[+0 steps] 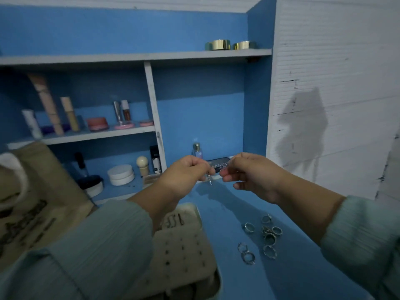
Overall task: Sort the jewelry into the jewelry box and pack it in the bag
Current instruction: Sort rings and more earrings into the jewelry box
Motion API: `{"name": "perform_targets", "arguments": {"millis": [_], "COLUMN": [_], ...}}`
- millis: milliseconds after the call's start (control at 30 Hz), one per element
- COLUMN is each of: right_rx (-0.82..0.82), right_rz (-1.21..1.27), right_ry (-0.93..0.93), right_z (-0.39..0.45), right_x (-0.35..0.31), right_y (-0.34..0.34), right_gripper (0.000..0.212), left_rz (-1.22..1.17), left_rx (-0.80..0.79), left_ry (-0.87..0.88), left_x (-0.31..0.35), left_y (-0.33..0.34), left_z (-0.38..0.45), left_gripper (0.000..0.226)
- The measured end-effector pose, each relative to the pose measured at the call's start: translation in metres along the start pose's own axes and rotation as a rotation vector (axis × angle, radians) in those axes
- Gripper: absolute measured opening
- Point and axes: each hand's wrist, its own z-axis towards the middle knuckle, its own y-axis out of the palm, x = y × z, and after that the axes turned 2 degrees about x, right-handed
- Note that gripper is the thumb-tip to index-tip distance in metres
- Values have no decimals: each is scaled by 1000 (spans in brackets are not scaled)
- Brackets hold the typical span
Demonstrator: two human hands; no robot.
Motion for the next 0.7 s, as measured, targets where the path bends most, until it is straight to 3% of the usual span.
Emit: {"name": "perform_targets", "arguments": {"millis": [267,467,700], "right_rx": [-113,-86,11], "right_rz": [102,16,-159], "right_ry": [24,-83,-191], "right_z": [-33,-51,-68], "right_x": [-15,-21,-36], "right_y": [29,42,41], "right_gripper": [22,20,20], "left_rz": [-218,-522,-503], "left_rx": [89,129,-3], "left_ry": [-16,-166,-197], "left_x": [23,29,27], "left_y": [-27,-36,-51], "left_z": [-44,-66,-86], "left_gripper": [17,23,18]}}
